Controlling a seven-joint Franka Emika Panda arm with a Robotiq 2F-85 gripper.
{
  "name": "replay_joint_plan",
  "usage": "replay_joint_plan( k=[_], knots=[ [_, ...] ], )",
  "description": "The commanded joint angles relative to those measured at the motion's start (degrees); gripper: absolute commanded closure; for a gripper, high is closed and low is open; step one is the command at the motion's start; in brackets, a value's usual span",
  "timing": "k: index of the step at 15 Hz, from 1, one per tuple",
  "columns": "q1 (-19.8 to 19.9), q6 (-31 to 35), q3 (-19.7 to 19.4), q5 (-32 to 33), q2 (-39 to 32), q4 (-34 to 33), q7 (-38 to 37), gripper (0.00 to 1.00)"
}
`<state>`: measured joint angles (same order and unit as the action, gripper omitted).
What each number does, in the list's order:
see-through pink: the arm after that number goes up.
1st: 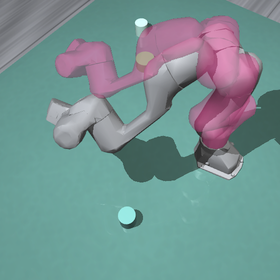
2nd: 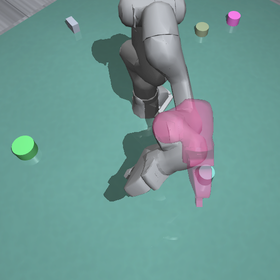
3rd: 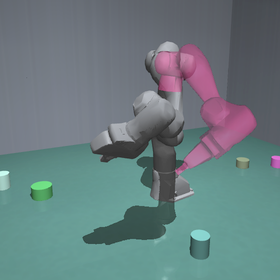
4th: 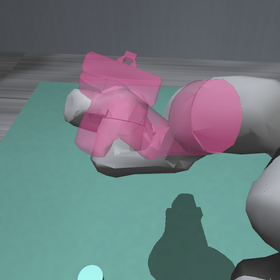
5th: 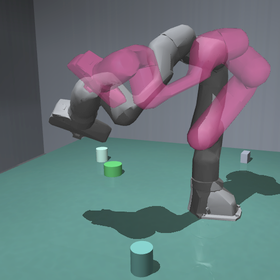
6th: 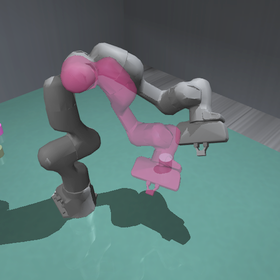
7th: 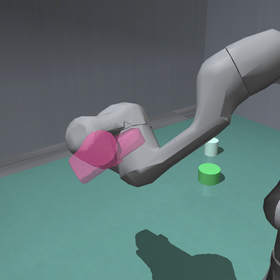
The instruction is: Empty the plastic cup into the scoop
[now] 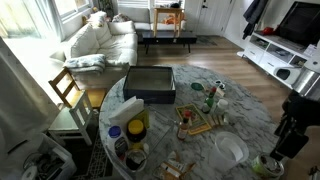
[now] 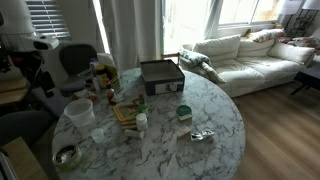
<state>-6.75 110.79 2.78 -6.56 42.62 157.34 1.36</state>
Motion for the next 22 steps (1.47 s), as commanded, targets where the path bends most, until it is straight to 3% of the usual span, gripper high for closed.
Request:
replay_joint_plan(
  k=[1, 4, 8, 13, 17, 21, 22],
  knots=[
    [0.2, -0.1, 0.1, -0.1, 0.0, -0.1, 0.1, 0.00],
    [5.0, 2.9, -1.2, 3.4, -3.2, -0.1, -2.0, 0.00],
    [7.6, 10.9, -4.6, 3.8, -8.1, 0.1, 0.7, 0.00],
    [7.7, 21.7, -7.8, 1.0, -15.7, 0.1, 2.8, 0.00],
    [6.4, 26.7, -9.2, -1.3, -21.4, 0.2, 6.6, 0.01],
    [4.9, 29.4, -8.8, -4.1, -26.7, 0.2, 10.3, 0.11],
    [4.6, 30.0, -8.6, -4.4, -27.8, 0.2, 10.9, 0.18]
  ],
)
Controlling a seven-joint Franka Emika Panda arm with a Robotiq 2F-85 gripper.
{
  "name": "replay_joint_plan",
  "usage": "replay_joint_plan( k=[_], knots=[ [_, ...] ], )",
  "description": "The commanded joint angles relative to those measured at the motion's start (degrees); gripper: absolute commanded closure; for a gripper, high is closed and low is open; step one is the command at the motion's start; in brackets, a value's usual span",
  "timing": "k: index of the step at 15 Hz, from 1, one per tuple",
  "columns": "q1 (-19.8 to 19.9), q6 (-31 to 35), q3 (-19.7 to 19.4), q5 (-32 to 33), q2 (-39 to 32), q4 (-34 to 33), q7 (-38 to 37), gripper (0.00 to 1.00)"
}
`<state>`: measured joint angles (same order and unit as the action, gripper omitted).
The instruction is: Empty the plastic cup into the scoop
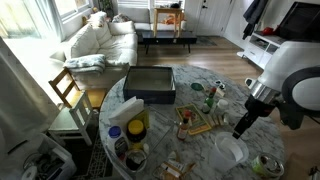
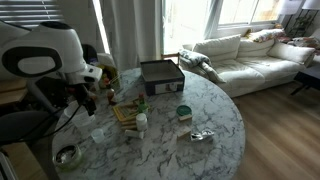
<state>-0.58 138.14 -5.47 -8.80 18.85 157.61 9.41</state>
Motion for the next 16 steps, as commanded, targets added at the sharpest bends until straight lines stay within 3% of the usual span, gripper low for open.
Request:
replay_joint_plan(
  k=[1, 2, 7, 10, 11, 16],
  knots=[
    [-1.7, 3.1, -0.2, -2.4, -5.0, -0.1, 3.3, 0.33],
    [-1.8, 3.6, 0.0, -2.7, -5.9, -0.1, 3.6, 0.35],
    [-2.1, 5.4, 0.4, -4.1, -8.5, -0.1, 4.7, 0.74],
    [-2.1, 3.2, 0.2, -5.8, -7.4, -0.2, 6.2, 0.96],
    [-2.0, 2.0, 0.1, -5.7, -6.6, -0.2, 6.6, 1.00],
    [-0.9, -9.3, 0.6, -2.2, 0.9, -0.1, 5.7, 0.99]
  ],
)
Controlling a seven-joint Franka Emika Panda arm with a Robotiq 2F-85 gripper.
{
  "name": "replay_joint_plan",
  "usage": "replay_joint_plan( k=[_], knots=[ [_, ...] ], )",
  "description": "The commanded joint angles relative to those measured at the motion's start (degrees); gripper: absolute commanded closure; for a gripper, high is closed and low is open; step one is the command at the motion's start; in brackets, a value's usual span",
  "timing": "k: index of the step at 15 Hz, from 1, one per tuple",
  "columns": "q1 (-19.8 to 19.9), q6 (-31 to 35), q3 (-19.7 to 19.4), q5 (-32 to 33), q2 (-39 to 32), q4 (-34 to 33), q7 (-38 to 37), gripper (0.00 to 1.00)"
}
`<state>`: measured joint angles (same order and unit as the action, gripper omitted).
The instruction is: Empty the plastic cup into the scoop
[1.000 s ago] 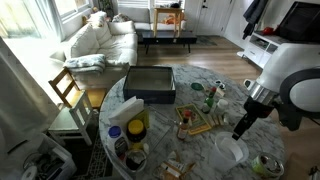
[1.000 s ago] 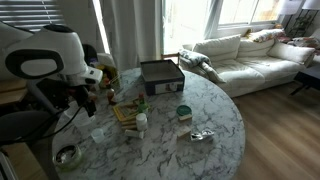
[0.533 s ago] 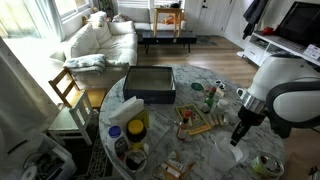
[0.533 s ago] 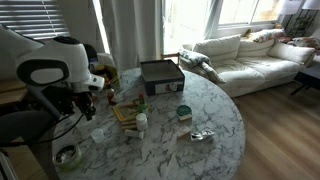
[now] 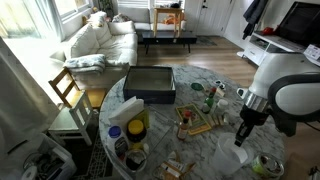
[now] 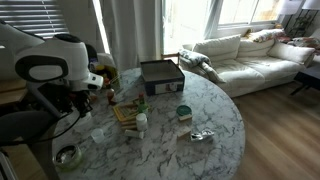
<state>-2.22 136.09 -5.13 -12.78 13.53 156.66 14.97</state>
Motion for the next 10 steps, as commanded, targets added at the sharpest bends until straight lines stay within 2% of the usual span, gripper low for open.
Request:
replay_joint_plan(
  k=[1, 5, 10],
  knots=[
    [0.7, -10.6, 0.6, 2.9, 8.0, 0.2, -0.4, 0.99],
    [1.7, -23.0, 3.3, 11.4, 14.3, -4.4, -4.1, 0.99],
    [1.5, -27.7, 8.8, 24.9, 14.6, -8.1, -8.9, 0.99]
  ],
)
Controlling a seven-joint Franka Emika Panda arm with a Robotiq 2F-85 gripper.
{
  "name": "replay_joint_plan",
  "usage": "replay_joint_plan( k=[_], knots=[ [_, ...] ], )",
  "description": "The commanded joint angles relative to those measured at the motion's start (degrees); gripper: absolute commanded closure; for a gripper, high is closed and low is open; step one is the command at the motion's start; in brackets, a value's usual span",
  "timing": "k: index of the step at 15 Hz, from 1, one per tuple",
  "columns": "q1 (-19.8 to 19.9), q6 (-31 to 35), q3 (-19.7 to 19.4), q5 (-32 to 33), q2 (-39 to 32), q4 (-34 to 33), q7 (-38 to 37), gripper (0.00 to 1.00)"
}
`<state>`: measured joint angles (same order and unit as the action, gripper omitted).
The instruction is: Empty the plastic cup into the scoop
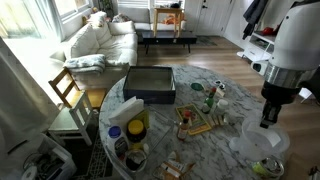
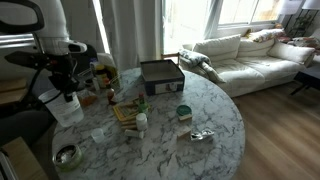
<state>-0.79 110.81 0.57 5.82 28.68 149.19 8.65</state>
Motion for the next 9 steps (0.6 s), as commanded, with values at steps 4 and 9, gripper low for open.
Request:
replay_joint_plan(
  k=[4, 9],
  knots=[
    [-0.9, -1.2, 3.3, 9.0, -1.1, 0.1, -3.0, 0.96],
    [-1.0, -0.4, 3.9, 10.7, -2.7, 0.9, -3.4, 0.99]
  ],
)
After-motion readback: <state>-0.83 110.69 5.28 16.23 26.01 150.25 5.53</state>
